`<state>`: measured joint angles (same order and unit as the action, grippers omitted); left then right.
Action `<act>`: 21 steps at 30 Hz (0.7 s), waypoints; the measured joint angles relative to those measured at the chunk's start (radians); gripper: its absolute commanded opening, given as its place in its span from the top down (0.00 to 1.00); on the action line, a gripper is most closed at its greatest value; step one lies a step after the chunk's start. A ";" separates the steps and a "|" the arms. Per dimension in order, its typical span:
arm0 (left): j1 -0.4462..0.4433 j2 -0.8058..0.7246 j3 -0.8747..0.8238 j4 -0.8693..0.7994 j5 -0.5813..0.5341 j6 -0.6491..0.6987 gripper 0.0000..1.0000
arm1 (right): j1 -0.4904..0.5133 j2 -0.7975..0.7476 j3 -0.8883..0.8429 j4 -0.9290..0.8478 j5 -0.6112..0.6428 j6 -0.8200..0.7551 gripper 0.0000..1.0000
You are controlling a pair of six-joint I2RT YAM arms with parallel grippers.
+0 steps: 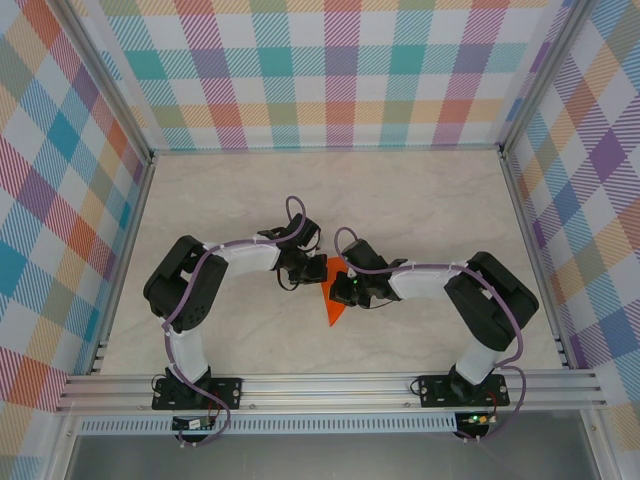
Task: Fold a paper plane with a square sheet of paper (pick it up from the middle)
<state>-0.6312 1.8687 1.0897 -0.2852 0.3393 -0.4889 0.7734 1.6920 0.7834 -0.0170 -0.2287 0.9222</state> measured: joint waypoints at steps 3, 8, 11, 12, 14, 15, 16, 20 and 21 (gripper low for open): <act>0.000 0.000 0.000 0.000 0.000 0.000 0.99 | 0.000 0.000 0.000 0.006 -0.006 -0.005 0.95; 0.000 0.000 0.000 0.000 0.000 0.000 1.00 | 0.000 0.005 0.000 0.011 -0.010 -0.018 0.95; 0.000 0.000 0.000 0.000 0.000 0.000 1.00 | 0.000 0.014 0.000 0.016 -0.014 -0.018 0.95; 0.000 0.000 0.000 0.000 0.000 0.000 0.99 | 0.000 0.014 0.000 0.016 -0.014 -0.018 0.95; 0.000 0.000 0.000 0.000 0.000 0.000 0.99 | 0.000 0.015 0.000 0.016 -0.014 -0.018 0.95; 0.000 0.000 0.000 0.000 0.000 0.000 0.99 | 0.000 0.015 0.000 0.016 -0.014 -0.018 0.95; 0.000 0.000 0.000 0.000 0.000 0.000 1.00 | 0.000 0.015 0.000 0.016 -0.014 -0.018 0.95; 0.001 0.000 0.000 0.000 0.000 0.000 0.98 | 0.000 0.015 0.000 0.016 -0.013 -0.018 0.93; 0.001 0.000 0.000 0.000 0.000 0.000 0.97 | 0.000 0.015 0.000 0.016 -0.013 -0.018 0.91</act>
<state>-0.6304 1.8687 1.0901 -0.2855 0.3389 -0.4892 0.7734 1.7069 0.7837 -0.0013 -0.2420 0.9043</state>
